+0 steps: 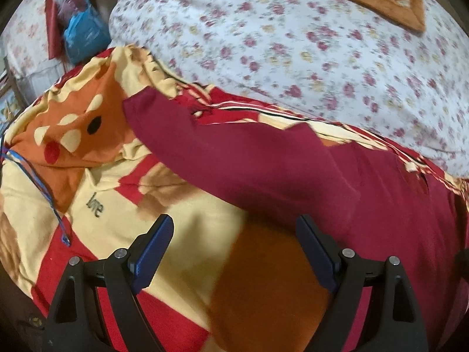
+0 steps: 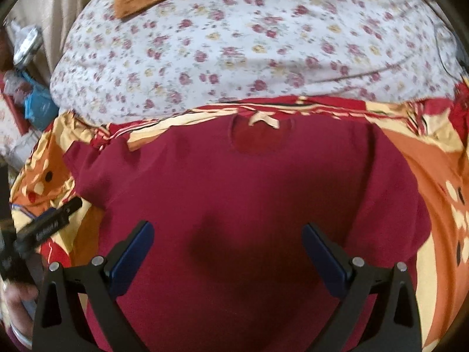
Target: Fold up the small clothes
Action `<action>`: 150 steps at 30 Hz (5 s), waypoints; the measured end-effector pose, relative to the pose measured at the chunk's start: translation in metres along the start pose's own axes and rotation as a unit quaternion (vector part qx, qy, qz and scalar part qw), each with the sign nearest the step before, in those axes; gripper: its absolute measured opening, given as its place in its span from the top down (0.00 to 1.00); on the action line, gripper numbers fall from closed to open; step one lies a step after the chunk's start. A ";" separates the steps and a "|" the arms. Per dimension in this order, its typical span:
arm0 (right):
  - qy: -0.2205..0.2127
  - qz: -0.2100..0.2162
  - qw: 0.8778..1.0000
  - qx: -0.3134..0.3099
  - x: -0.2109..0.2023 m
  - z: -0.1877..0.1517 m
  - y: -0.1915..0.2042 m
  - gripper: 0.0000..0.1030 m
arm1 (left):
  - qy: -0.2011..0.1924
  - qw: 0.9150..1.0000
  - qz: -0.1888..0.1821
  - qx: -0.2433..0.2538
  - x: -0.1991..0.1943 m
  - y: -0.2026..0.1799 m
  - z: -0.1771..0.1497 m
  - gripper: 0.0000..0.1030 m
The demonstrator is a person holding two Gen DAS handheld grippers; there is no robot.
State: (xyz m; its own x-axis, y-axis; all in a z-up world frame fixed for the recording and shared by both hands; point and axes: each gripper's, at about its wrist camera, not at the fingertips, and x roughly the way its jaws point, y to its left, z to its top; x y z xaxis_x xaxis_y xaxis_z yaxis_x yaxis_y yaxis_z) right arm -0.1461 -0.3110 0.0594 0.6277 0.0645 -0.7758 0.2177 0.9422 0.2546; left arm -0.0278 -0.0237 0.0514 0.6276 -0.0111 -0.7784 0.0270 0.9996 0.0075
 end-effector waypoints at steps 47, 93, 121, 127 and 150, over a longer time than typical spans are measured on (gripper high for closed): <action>0.020 0.038 0.999 0.005 0.010 -0.004 -0.024 0.01 | -0.048 0.992 -0.109 -0.034 0.027 0.055 0.122 1.00; -0.044 0.018 0.997 -0.064 0.013 0.051 -0.049 0.95 | -0.105 0.985 -0.136 -0.013 -0.059 -0.018 0.007 0.70; 0.020 -0.115 0.993 0.023 0.010 0.057 -0.165 0.73 | 0.040 0.992 -0.114 0.039 0.009 -0.067 -0.017 0.70; -0.028 -0.081 0.996 0.011 -0.025 0.062 -0.153 0.56 | -0.014 0.989 -0.147 0.009 -0.023 -0.062 0.003 0.70; 0.012 -0.032 0.999 0.012 -0.042 0.034 -0.154 0.56 | 0.012 0.986 -0.143 0.088 -0.025 -0.106 -0.021 0.70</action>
State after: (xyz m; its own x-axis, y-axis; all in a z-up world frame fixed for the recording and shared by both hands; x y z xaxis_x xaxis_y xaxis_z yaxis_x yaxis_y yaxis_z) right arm -0.1799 -0.4698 0.0723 0.5941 0.0131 -0.8043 0.2749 0.9364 0.2183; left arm -0.0626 -0.1287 0.0565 0.5572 -0.2884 -0.7787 0.3355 0.9360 -0.1066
